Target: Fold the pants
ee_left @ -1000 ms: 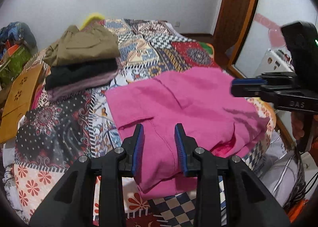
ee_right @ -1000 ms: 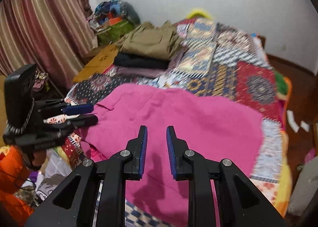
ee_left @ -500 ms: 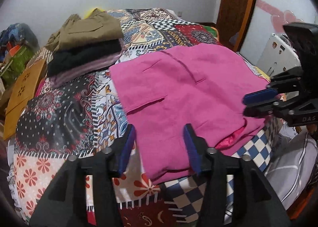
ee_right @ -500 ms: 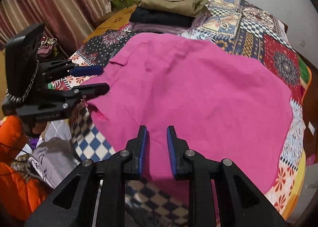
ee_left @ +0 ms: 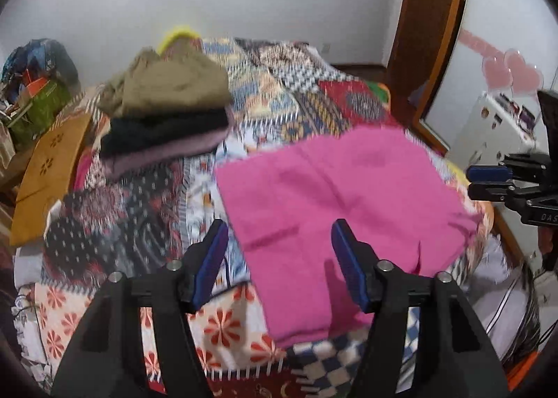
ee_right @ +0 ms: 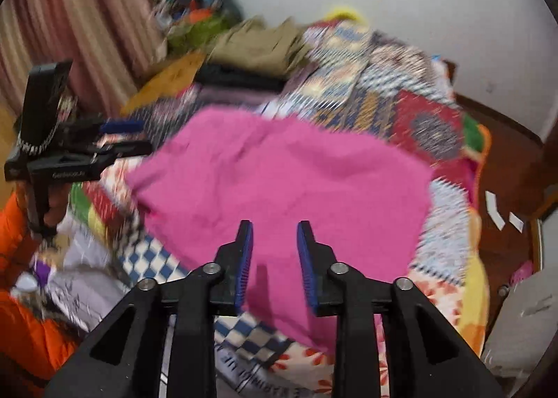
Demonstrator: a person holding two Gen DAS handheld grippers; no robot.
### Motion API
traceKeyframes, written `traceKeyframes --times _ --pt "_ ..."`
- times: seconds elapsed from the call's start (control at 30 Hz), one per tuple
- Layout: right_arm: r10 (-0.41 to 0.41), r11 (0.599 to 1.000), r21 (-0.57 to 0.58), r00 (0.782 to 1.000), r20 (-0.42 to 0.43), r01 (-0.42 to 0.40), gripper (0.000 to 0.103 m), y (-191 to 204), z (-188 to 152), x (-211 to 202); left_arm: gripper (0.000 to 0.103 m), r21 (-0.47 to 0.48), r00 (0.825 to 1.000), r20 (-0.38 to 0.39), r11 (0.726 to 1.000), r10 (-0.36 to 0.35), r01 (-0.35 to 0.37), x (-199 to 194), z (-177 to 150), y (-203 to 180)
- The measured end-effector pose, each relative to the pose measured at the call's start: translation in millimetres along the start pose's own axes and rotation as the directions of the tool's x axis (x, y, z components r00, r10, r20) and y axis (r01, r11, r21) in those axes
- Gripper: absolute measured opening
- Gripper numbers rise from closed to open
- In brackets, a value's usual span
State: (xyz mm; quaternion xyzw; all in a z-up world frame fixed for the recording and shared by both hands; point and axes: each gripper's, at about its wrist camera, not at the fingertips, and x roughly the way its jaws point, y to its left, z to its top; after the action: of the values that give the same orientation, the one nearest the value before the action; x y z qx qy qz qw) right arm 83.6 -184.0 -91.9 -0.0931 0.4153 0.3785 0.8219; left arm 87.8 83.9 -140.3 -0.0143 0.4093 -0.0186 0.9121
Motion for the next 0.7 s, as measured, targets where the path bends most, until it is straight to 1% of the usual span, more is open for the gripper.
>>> traceKeyframes --times 0.03,0.1,0.2,0.23,0.27,0.3,0.37,0.43,0.5,0.57,0.63,0.7 --pt "-0.031 0.999 0.017 0.999 0.017 0.031 0.030 -7 0 -3 0.065 0.000 1.000 0.009 1.000 0.008 -0.008 1 6 -2" --pt "-0.066 0.997 0.041 0.998 0.015 0.065 0.030 -17 -2 0 0.065 0.003 1.000 0.009 1.000 0.023 -0.023 8 15 -5" --pt "-0.054 0.995 0.081 0.998 -0.035 0.057 0.030 -30 -16 15 0.065 -0.002 1.000 -0.021 1.000 0.021 -0.021 27 21 -8" --pt "-0.061 0.994 0.089 0.996 -0.066 0.067 0.030 -32 -24 23 0.065 0.001 0.999 -0.034 1.000 0.023 -0.023 35 20 -9" --pt "-0.062 0.992 0.101 0.993 -0.101 0.073 0.030 -35 -34 32 0.065 0.006 0.998 -0.052 1.000 0.030 -0.030 44 19 -10" --pt "-0.056 0.991 0.111 0.992 -0.111 0.068 0.030 -38 -40 36 0.065 0.010 0.997 -0.066 0.999 0.037 -0.036 52 16 -11" --pt "-0.061 0.987 0.135 0.985 -0.160 0.083 0.030 -45 -58 47 0.065 0.020 0.993 -0.103 0.998 0.060 -0.058 66 8 -10" --pt "-0.074 0.986 0.133 0.983 -0.166 0.097 0.031 -49 -72 46 0.065 0.033 0.985 -0.145 0.996 0.089 -0.085 79 -2 -6" --pt "-0.097 0.985 0.123 0.980 -0.173 0.119 0.031 -52 -73 39 0.067 0.027 0.984 -0.161 0.996 0.082 -0.079 83 -10 -1" --pt "-0.140 0.981 0.105 0.973 -0.181 0.161 0.031 -59 -70 32 0.067 0.016 0.985 -0.157 0.998 0.069 -0.067 77 -10 4" --pt "-0.140 0.980 0.120 0.976 -0.169 0.161 0.031 -69 -62 25 0.067 0.023 0.987 -0.137 0.997 0.082 -0.079 67 -4 7" --pt "-0.126 0.979 0.144 0.983 -0.130 0.145 0.031 -80 -49 18 0.067 0.025 0.991 -0.108 0.997 0.075 -0.073 58 4 10"
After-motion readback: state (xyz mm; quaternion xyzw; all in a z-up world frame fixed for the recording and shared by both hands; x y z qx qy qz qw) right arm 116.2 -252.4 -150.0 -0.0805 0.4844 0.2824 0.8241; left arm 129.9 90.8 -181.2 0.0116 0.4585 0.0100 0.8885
